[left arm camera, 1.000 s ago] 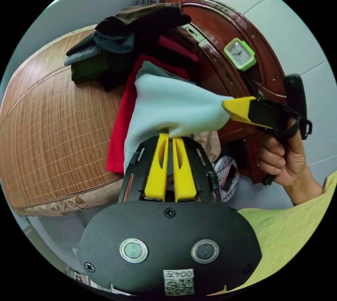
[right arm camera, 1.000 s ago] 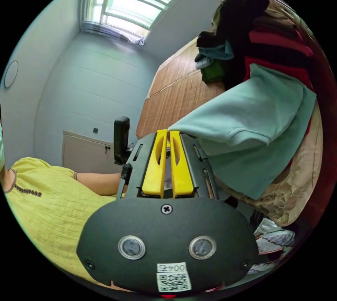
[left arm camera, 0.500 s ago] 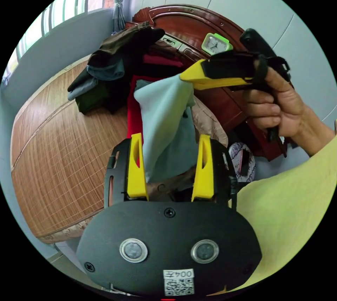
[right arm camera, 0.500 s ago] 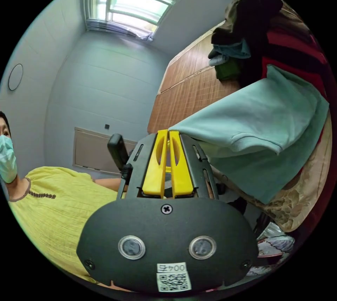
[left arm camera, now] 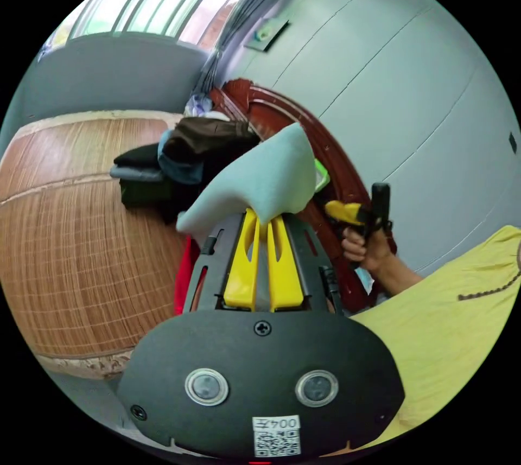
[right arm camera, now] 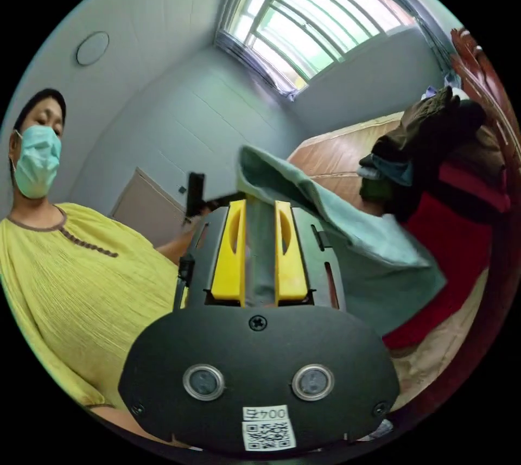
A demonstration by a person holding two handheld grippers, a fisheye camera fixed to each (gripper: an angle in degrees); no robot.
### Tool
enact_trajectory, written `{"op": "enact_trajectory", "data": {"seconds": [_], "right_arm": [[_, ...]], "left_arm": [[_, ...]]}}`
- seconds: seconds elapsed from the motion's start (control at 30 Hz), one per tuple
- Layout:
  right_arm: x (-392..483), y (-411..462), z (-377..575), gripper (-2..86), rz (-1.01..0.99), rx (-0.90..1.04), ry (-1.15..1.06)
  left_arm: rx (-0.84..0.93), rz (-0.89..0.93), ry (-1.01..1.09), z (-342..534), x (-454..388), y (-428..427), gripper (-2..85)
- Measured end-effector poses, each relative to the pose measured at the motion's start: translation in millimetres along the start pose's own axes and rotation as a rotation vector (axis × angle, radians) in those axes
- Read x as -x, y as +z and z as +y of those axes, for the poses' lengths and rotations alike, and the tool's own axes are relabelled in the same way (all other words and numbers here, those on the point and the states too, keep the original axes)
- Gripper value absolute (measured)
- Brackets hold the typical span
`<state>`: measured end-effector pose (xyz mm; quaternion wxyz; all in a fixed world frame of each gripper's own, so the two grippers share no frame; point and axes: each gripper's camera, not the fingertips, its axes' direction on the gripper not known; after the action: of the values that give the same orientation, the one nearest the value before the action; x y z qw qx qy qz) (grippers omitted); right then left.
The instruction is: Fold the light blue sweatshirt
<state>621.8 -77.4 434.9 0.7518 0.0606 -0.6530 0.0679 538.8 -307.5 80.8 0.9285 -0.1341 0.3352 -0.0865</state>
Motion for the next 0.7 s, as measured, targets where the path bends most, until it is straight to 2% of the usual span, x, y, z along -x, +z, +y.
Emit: {"op": "enact_trajectory", "data": {"seconds": [0.17, 0.27, 0.37, 0.53, 0.63, 0.7], "right_arm": [[7.4, 47.8, 23.1, 16.3, 0.154, -0.042, -0.063], [19.1, 102.6, 18.7, 17.1, 0.228, 0.011, -0.155], [38.5, 160.8, 7.4, 18.0, 0.229, 0.079, -0.245], [86.2, 241.4, -14.8, 19.1, 0.240, 0.064, -0.387], [112.0, 279.3, -34.2, 15.8, 0.296, -0.010, -0.429], [135.4, 307.1, -48.2, 8.0, 0.297, -0.007, -0.477]], "left_arm": [[-0.061, 0.007, 0.100, -26.2, -23.3, -90.8, 1.4], [-0.088, -0.021, 0.143, -33.3, -31.5, -143.3, 1.3], [-0.126, -0.045, 0.161, -35.6, -26.5, -196.3, 1.4], [-0.197, -0.066, 0.192, -26.8, 4.6, -278.9, 1.5], [-0.235, -0.071, 0.215, -15.5, 39.8, -327.7, 1.7], [-0.247, -0.041, 0.216, -6.2, 85.5, -364.4, 1.8]]}}
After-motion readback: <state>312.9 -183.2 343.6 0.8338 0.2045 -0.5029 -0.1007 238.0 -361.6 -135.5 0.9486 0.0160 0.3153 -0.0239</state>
